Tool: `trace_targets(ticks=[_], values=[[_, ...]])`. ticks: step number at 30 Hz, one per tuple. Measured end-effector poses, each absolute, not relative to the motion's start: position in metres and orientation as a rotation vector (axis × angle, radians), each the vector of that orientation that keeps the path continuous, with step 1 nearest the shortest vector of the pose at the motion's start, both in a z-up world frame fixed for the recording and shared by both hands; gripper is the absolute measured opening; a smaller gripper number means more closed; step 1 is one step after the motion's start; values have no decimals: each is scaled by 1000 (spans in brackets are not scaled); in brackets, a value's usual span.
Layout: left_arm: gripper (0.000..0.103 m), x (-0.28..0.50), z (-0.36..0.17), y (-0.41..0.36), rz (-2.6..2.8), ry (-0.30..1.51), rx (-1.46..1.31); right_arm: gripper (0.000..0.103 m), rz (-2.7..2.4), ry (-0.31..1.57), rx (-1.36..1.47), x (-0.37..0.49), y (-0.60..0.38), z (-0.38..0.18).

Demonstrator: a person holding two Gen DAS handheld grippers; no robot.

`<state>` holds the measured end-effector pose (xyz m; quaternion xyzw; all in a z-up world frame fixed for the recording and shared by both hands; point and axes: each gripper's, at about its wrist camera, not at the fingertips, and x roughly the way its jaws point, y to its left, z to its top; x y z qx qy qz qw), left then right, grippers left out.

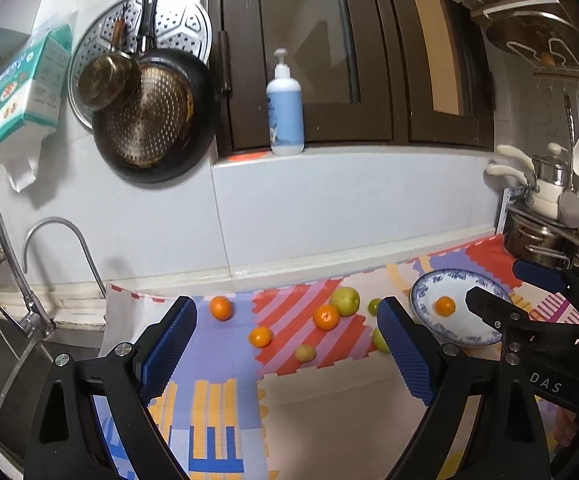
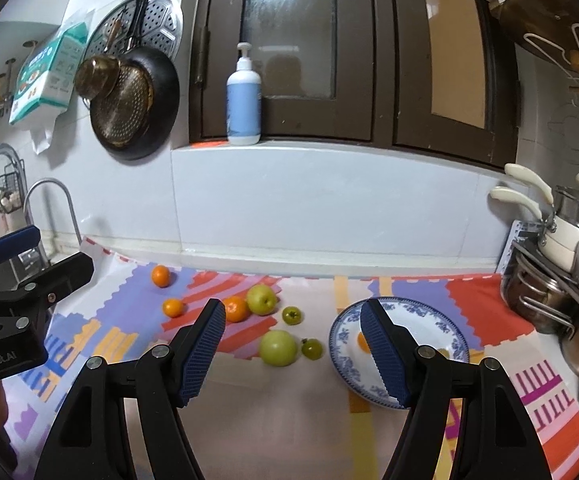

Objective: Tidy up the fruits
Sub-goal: 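Lift both grippers away from the plate back toward the fruits, then grasp a brown kiwi with the left gripper while the right grasps the big green apple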

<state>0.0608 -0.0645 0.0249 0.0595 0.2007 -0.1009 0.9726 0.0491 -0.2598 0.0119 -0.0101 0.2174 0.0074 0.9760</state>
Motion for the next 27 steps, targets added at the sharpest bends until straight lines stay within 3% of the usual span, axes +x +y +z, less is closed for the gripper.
trace_targets(ticks=[17, 27], values=[[92, 129, -39, -70, -235, 554, 154, 70, 52, 584, -69, 112, -248, -43], [80, 169, -76, -77, -271, 652, 179, 70, 85, 692, -34, 153, -249, -79]])
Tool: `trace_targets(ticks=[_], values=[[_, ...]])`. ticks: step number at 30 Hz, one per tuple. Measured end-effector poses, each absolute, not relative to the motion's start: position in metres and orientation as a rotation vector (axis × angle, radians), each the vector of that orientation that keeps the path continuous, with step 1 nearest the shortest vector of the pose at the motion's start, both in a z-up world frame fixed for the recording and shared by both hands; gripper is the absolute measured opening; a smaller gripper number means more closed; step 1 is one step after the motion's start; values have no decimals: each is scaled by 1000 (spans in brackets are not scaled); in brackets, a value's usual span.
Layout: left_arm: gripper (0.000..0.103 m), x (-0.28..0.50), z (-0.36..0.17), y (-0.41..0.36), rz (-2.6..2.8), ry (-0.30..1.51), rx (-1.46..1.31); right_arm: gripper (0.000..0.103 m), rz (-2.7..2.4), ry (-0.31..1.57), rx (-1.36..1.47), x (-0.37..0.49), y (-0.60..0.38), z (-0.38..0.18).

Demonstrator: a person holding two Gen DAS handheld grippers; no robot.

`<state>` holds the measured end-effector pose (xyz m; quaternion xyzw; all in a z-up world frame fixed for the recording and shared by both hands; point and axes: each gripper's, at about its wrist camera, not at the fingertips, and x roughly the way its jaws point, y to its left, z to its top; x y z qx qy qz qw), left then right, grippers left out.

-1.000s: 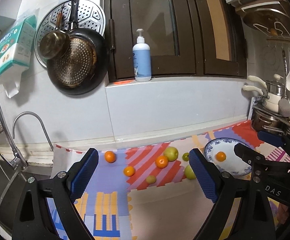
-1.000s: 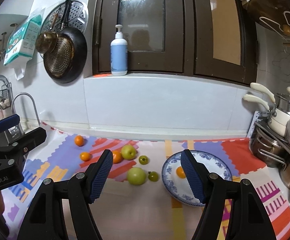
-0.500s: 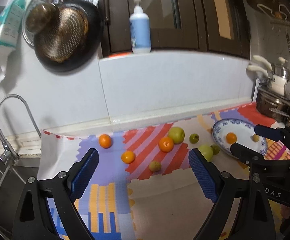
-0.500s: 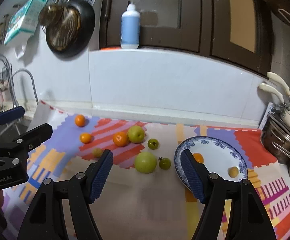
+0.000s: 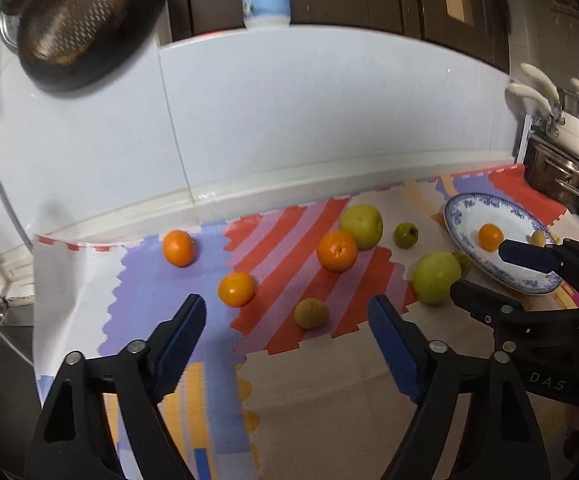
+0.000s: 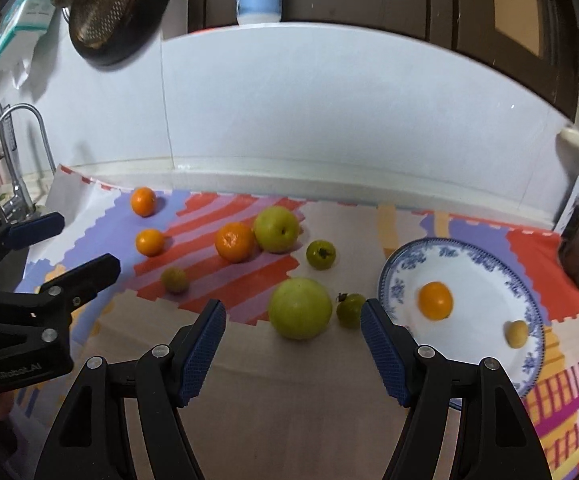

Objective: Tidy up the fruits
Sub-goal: 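Grasp a brown kiwi with the left gripper while the right grasps the big green apple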

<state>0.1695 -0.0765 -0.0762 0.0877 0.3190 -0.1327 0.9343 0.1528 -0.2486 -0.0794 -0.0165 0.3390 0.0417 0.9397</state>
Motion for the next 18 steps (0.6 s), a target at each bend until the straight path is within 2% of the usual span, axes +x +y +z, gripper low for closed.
trace_targets(ticks=[7, 18], values=[[74, 191, -97, -86, -307, 709, 197, 70, 86, 734, -7, 170, -252, -97], [52, 214, -124, -95, -333, 814, 179, 60, 102, 785, 29, 190, -258, -113]])
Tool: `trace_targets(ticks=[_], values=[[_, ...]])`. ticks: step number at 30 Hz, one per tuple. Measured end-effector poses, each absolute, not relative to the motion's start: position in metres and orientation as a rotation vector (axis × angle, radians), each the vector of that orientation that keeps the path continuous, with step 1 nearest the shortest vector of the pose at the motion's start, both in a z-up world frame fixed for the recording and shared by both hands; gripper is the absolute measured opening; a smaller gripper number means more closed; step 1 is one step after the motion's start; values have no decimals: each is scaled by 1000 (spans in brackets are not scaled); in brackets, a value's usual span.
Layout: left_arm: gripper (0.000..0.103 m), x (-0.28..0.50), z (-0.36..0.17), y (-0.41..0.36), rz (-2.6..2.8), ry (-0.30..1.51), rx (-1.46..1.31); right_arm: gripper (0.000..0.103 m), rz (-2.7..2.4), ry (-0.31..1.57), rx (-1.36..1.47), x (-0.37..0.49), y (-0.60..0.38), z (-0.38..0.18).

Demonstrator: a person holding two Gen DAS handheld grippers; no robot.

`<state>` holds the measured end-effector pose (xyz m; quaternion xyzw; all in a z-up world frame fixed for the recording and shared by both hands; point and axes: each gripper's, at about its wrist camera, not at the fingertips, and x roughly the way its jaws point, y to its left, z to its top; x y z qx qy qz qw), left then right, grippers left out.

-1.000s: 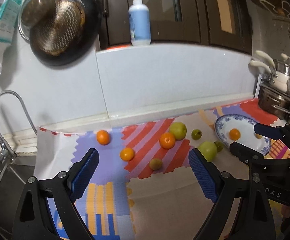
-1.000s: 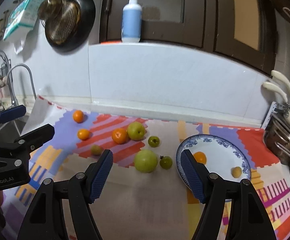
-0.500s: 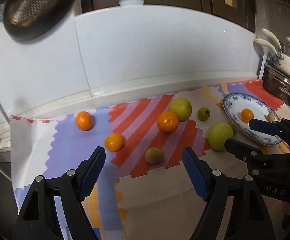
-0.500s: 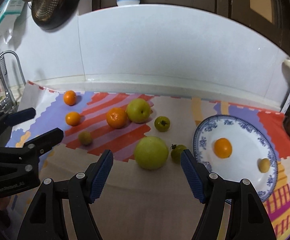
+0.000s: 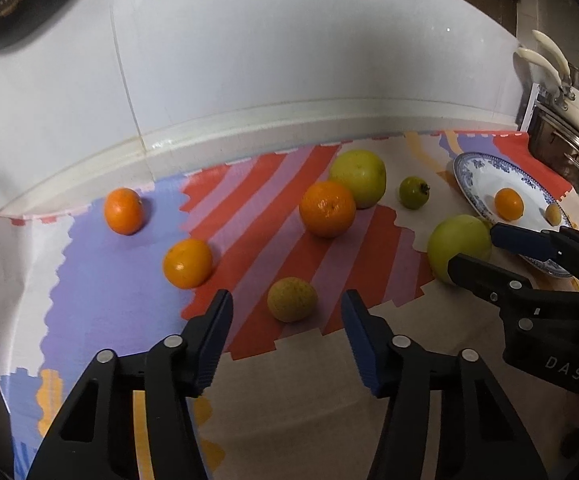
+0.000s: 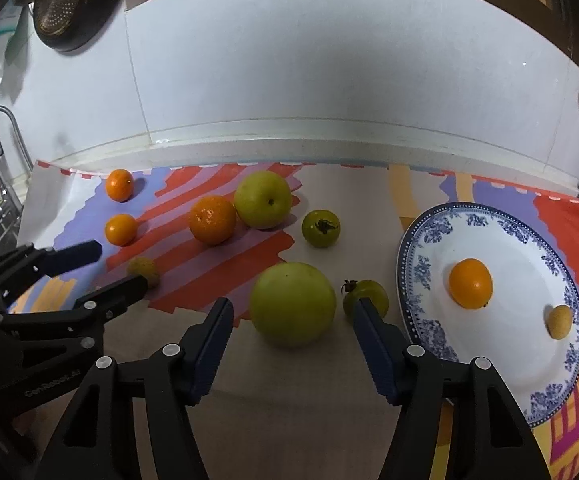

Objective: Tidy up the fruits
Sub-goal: 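Grasp a brown kiwi with the left gripper while the right grasps the big green apple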

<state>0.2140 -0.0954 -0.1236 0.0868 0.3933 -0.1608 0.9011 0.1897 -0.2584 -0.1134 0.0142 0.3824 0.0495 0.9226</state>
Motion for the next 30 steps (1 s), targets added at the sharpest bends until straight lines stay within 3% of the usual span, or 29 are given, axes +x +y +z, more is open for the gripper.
trace_targets(ticks=[11, 30], values=[[30, 227, -131, -99, -348, 863, 153, 52, 112, 809, 28, 200, -258, -120], [29, 216, -119, -96, -337, 813, 163, 50, 126, 796, 13, 195, -254, -113]])
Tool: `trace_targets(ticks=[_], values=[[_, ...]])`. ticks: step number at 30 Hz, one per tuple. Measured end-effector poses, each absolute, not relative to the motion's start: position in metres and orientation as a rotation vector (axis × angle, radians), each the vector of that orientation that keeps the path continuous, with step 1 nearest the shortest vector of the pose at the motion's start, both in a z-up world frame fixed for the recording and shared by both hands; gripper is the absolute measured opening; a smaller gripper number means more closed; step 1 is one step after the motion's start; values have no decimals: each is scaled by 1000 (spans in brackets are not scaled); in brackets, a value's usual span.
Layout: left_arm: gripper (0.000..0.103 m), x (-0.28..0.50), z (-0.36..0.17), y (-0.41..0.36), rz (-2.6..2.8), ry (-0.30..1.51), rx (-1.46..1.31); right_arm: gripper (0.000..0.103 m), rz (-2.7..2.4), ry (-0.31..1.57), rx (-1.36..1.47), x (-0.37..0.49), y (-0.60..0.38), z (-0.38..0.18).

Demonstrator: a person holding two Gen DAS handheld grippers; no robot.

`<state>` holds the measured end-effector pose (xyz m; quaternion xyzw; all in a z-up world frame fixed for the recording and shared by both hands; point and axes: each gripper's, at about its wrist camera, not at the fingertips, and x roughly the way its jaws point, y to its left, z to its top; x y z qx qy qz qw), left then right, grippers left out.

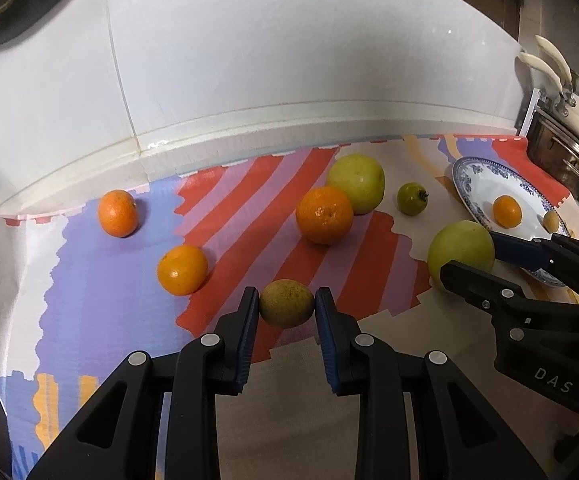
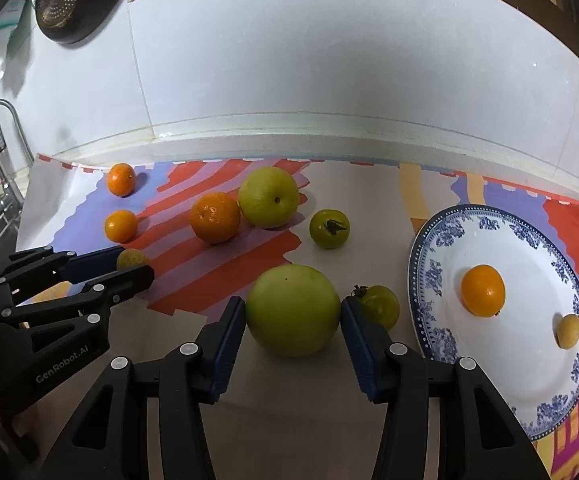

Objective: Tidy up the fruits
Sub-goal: 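Grasp a brown kiwi with the left gripper while the right grasps the big green apple, then carry the kiwi and green apple over the plate and open both grippers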

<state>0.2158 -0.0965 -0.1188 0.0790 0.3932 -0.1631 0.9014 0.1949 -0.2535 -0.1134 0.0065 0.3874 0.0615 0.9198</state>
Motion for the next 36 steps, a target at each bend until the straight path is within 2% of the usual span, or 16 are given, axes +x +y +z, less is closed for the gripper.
trace_targets(ticks=[36], values=[[29, 124, -13, -121, -420, 548, 165, 50, 46, 565, 32, 96, -278, -21]])
